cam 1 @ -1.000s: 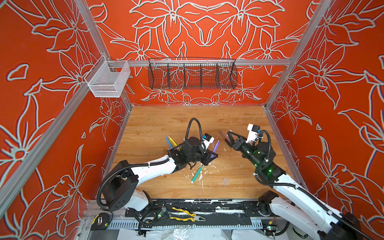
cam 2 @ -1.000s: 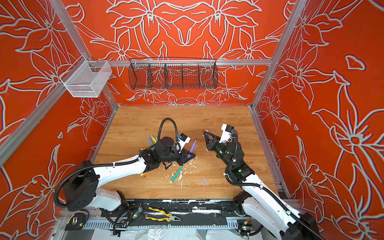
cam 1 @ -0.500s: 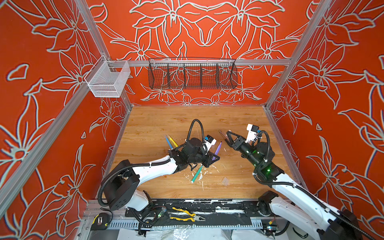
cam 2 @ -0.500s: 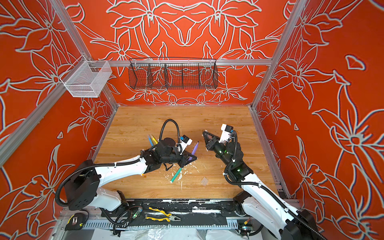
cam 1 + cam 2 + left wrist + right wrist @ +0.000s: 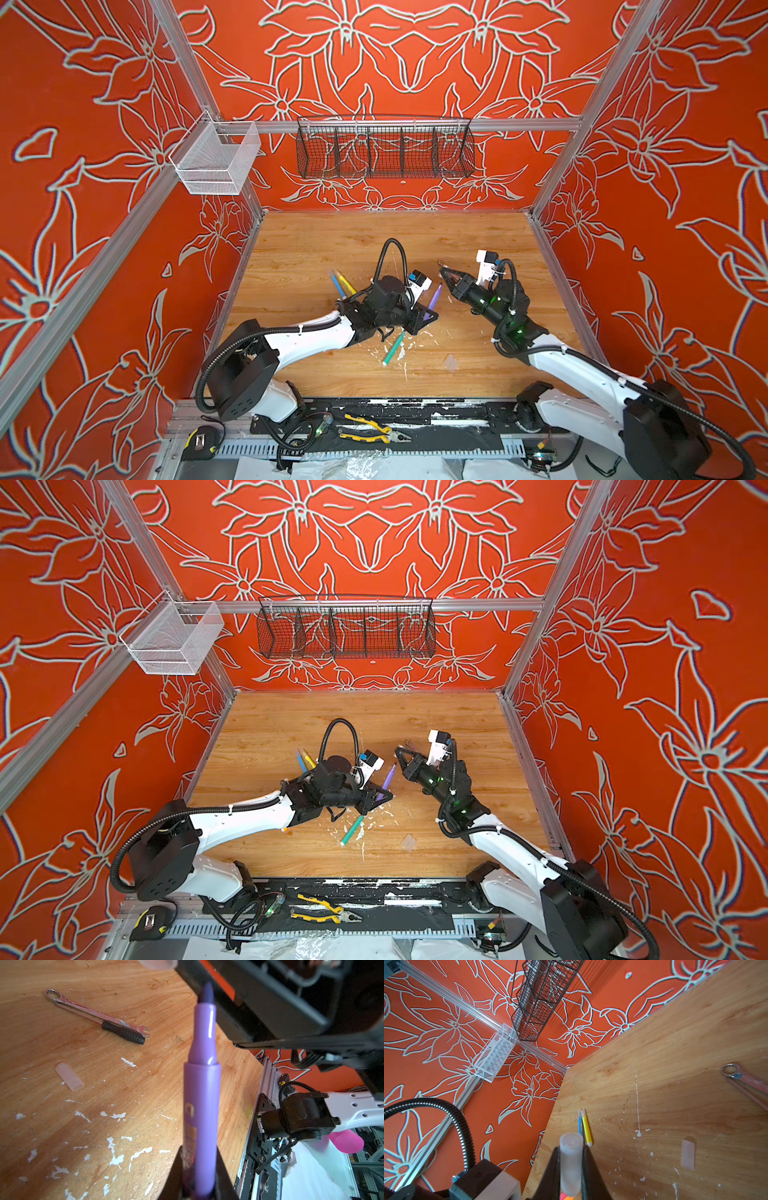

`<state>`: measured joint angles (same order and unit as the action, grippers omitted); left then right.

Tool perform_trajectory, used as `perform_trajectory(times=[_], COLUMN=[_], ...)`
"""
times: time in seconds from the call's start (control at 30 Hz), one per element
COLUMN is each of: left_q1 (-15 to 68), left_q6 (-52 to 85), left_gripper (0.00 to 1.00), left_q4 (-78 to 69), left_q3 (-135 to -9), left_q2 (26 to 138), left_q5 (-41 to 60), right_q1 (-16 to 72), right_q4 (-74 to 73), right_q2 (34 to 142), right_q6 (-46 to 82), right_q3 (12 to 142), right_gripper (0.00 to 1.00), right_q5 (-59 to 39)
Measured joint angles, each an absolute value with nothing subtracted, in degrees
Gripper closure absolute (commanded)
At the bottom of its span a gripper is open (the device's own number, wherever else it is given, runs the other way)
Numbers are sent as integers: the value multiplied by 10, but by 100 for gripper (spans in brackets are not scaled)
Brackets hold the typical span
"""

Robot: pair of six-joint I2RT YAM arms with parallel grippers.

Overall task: Insert the pens into the pen caps
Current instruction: 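Lower the cap onto the purple marker tip with the right gripper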

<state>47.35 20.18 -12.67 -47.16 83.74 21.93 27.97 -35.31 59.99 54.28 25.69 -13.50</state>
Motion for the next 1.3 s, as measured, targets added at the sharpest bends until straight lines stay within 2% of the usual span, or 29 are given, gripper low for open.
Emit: perform_trajectory(times=[0.73,1.3], left_q1=[473,470], left_q6=[195,195], left_gripper=[100,100], left_q4=[-117,-108], left_q3=[-472,-472], left_q2=[823,823], left_q5=[167,165], right_q1=[280,282], right_q4=[-378,-394], right_q2=[608,609], right_q6=[545,553], right_q3=[256,256], right_gripper=[100,100], right_q5=[-167,-176])
